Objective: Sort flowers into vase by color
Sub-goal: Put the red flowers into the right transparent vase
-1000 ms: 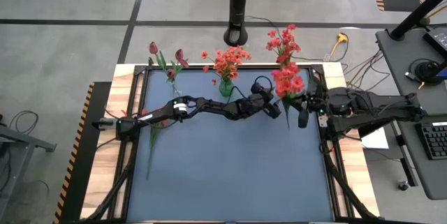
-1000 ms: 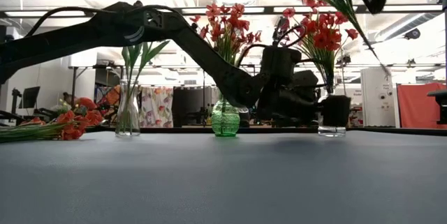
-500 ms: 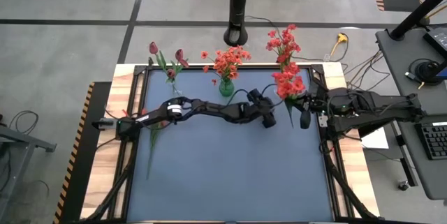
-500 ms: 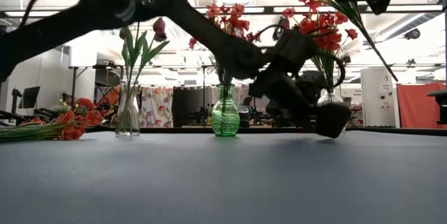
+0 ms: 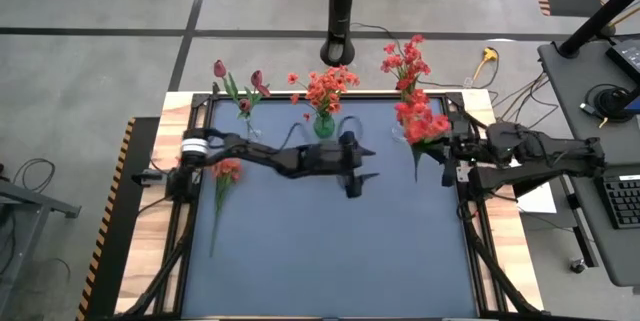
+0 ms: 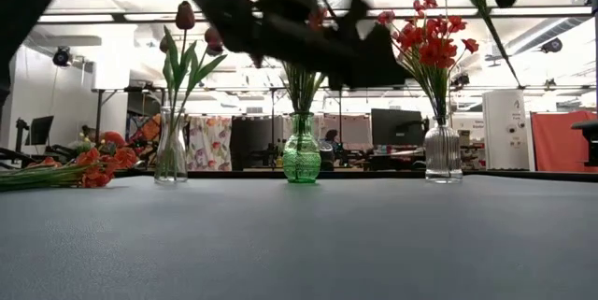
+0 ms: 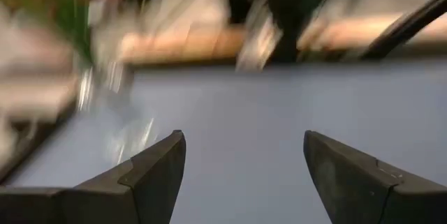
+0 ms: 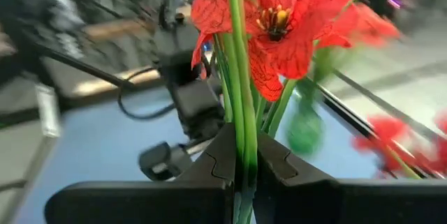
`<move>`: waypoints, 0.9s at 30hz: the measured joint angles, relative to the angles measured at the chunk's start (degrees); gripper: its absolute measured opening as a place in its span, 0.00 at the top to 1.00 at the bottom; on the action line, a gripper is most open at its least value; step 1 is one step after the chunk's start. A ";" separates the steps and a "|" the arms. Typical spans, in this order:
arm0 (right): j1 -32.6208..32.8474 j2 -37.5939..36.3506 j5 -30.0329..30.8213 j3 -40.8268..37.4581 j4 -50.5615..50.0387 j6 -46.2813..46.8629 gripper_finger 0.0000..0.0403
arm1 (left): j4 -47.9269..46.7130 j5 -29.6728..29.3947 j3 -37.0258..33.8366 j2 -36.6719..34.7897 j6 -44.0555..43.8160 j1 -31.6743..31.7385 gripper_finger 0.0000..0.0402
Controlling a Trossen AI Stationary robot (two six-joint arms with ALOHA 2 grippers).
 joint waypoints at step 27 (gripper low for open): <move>-0.02 12.90 -7.49 -0.65 20.54 -19.96 0.97 | 17.82 1.30 5.29 0.88 3.11 -3.19 0.40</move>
